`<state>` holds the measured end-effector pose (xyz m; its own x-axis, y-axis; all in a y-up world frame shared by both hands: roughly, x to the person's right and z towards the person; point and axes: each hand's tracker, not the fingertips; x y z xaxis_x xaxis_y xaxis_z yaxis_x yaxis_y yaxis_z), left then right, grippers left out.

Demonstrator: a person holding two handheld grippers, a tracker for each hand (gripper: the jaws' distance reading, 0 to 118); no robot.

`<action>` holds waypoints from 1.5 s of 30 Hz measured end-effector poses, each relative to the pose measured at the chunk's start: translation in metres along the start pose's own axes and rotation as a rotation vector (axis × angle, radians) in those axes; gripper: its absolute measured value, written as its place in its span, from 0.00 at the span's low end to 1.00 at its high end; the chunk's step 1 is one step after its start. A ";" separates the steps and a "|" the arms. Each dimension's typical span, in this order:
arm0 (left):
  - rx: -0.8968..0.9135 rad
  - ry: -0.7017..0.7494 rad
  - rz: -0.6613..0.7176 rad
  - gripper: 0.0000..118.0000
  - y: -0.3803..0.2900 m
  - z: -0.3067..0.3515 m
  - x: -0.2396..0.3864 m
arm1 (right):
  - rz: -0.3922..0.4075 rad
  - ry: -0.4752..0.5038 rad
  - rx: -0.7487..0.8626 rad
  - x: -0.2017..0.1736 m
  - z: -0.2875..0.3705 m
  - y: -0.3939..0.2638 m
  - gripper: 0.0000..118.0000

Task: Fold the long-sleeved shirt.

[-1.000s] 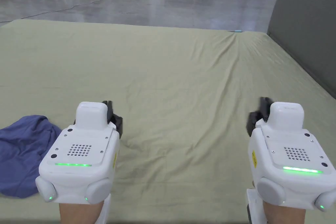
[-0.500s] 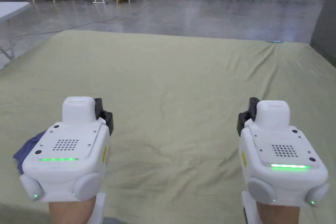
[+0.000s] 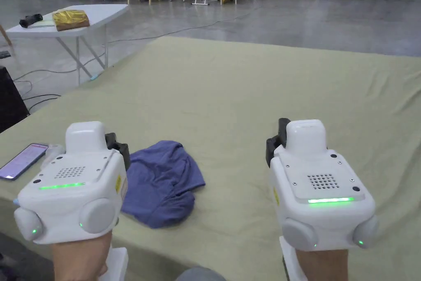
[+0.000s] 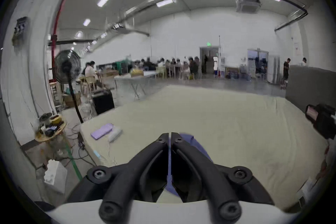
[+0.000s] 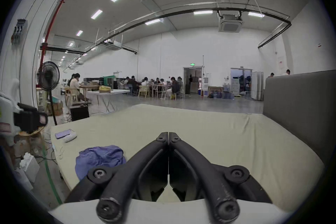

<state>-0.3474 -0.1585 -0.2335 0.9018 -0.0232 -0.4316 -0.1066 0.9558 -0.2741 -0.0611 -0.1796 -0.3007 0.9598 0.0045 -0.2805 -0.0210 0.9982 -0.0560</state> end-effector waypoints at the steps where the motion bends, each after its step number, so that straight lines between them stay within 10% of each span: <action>1: -0.075 -0.020 -0.008 0.09 0.002 -0.015 0.001 | -0.003 0.002 -0.002 0.000 -0.002 0.000 0.00; 4: -0.317 -0.100 0.049 0.89 0.002 -0.075 0.002 | 0.005 -0.016 -0.026 0.001 -0.004 -0.004 0.00; 11: -0.670 -0.109 -0.018 0.95 -0.058 -0.215 0.033 | 0.010 -0.027 -0.085 0.005 -0.021 -0.025 0.00; 14: -0.723 -0.023 -0.071 0.88 -0.076 -0.232 0.043 | 0.015 -0.029 -0.122 0.009 -0.029 -0.037 0.00; 17: -0.735 -0.027 -0.065 0.52 -0.086 -0.236 0.052 | 0.021 -0.039 -0.146 0.012 -0.034 -0.045 0.00; 19: -0.707 -0.074 -0.101 0.04 -0.083 -0.248 0.051 | 0.024 -0.045 -0.164 0.014 -0.037 -0.049 0.00; 20: -0.673 -0.056 -0.127 0.00 -0.079 -0.244 0.054 | 0.022 -0.046 -0.169 0.015 -0.036 -0.052 0.00; 34: -0.467 -0.386 -0.014 0.00 0.025 -0.173 0.128 | -0.029 -0.156 -0.141 0.069 0.009 -0.040 0.00; 45: -0.446 -0.939 -0.171 0.00 0.011 -0.098 0.413 | -0.040 -0.416 -0.102 0.162 0.067 -0.026 0.00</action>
<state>-0.0171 -0.1864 -0.4988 0.8614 0.2712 0.4294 0.0800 0.7625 -0.6420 0.1132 -0.2005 -0.2806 0.9911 0.0101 0.1328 0.0113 0.9871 -0.1595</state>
